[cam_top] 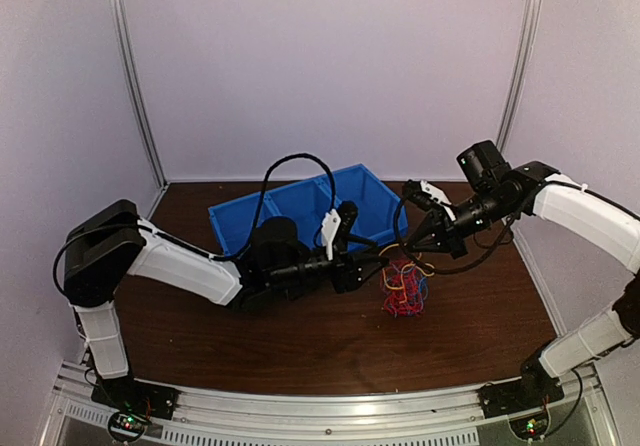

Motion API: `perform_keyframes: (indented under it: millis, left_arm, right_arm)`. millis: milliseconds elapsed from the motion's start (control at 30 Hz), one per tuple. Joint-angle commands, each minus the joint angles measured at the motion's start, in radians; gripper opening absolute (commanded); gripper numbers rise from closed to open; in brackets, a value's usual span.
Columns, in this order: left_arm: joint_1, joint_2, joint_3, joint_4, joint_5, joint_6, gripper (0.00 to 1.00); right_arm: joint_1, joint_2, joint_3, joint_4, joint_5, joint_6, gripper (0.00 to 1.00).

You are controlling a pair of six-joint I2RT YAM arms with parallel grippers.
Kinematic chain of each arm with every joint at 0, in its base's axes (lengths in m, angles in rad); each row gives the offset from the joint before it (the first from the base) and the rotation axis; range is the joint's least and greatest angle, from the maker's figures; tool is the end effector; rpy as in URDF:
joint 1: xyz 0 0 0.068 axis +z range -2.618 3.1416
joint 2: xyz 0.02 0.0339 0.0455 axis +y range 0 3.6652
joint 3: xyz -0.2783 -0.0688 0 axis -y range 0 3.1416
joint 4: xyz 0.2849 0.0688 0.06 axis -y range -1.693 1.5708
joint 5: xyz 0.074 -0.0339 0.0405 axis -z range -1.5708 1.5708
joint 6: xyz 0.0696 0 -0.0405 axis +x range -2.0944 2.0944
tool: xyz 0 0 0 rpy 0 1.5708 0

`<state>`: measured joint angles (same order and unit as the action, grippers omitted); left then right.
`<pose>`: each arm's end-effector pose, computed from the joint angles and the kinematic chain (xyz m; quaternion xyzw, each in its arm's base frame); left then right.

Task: Untangle the cables

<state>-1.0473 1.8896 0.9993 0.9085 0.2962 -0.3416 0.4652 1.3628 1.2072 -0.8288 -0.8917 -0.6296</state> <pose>0.2192 -0.4204 0.1966 0.3383 0.6139 -0.5311 0.4761 0.2603 0.1912 0.3029 -0.5560 0.6727 0.3900 0.2938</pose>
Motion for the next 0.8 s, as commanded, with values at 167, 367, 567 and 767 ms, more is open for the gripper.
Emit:
perform_keyframes:
  millis: [167, 367, 567, 767]
  left_arm:
    - [0.001, 0.063, 0.081, 0.098, 0.049, 0.027, 0.31]
    - [0.001, 0.057, 0.058, 0.081, 0.049, 0.026, 0.12]
    - [0.001, -0.02, -0.05, 0.111, -0.002, -0.004, 0.0]
    - [0.001, -0.177, -0.199, 0.076, -0.099, -0.068, 0.0]
  right_arm:
    - [0.006, 0.008, 0.028, -0.027, -0.059, -0.025, 0.0]
    - [0.006, 0.03, 0.032, -0.013, -0.064, -0.024, 0.0]
    - [0.006, 0.067, 0.001, 0.09, -0.022, -0.013, 0.32]
    - [0.007, 0.166, -0.096, 0.334, -0.013, 0.047, 0.48]
